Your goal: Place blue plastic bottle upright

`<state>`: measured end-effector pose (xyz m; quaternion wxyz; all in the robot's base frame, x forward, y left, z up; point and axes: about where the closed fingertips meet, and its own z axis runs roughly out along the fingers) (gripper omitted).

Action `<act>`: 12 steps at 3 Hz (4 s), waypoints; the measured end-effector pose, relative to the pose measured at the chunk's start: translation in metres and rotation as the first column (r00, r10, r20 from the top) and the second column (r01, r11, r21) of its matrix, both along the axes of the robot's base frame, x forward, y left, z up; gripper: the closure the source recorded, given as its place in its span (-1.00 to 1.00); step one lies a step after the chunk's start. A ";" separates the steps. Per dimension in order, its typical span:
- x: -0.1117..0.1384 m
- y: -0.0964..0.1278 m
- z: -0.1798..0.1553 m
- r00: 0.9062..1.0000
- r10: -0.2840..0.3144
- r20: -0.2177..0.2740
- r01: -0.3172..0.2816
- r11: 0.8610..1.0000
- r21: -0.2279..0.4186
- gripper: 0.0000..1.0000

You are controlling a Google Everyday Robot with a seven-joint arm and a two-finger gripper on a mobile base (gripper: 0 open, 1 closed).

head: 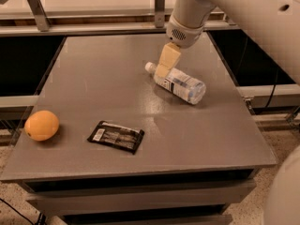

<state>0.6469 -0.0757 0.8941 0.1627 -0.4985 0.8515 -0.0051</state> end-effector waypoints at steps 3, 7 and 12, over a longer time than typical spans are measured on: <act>-0.006 0.042 -0.038 0.993 -0.060 -0.097 0.049 0.993 -0.104 -1.00; 0.002 0.019 -0.055 0.979 -0.177 -0.098 0.161 0.975 -0.153 -0.65; -0.016 -0.007 0.045 0.951 0.246 0.187 -0.277 0.946 0.167 1.00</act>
Offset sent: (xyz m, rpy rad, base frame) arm -0.0093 0.0487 -0.0333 -0.0872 0.1143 -0.0725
